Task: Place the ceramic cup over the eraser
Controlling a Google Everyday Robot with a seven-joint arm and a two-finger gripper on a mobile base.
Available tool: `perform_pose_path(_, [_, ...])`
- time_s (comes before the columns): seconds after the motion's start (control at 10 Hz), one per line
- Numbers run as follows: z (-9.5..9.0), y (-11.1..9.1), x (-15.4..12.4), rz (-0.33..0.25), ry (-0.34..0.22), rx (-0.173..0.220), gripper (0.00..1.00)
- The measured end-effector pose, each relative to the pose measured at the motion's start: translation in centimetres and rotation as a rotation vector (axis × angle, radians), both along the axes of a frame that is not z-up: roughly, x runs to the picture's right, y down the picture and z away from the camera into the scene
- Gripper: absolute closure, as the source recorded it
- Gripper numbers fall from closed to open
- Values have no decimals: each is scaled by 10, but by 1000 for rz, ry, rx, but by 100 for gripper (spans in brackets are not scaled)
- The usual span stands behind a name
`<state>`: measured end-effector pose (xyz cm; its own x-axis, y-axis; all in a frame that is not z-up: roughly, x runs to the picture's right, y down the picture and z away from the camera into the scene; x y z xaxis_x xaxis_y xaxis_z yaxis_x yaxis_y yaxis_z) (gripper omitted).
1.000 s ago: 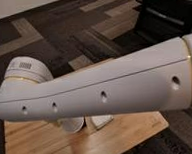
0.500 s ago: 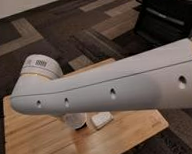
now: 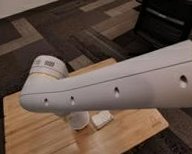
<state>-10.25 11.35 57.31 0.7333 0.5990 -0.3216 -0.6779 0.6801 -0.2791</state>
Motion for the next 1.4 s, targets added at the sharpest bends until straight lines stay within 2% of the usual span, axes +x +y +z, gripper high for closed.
perform_pose_path(0.2, [10,2,-8,-11,-27,-4,100])
perform_pose_path(0.6, [38,32,-16,20,-61,-60,100])
perform_pose_path(0.8, [50,40,-18,26,-73,-73,100])
perform_pose_path(1.0, [56,44,-21,27,-85,-76,100])
perform_pose_path(1.4, [69,65,-19,54,-89,-106,100])
